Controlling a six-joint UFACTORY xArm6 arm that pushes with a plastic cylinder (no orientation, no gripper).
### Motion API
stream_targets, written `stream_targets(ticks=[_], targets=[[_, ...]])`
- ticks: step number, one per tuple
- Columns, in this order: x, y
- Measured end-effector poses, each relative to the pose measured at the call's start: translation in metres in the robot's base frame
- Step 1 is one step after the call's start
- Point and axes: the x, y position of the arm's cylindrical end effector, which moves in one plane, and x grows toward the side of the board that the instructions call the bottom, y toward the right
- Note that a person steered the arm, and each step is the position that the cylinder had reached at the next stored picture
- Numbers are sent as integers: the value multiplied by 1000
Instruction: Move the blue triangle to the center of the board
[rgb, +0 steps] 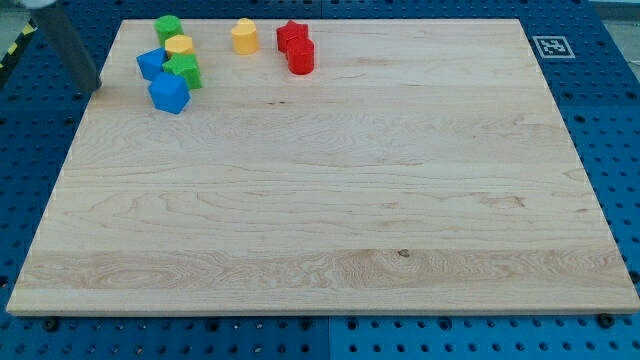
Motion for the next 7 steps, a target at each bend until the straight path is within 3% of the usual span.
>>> stream_targets(ticks=[1,2,4,7], targets=[[-87,11],[-96,11],[-48,17],[-11,45]])
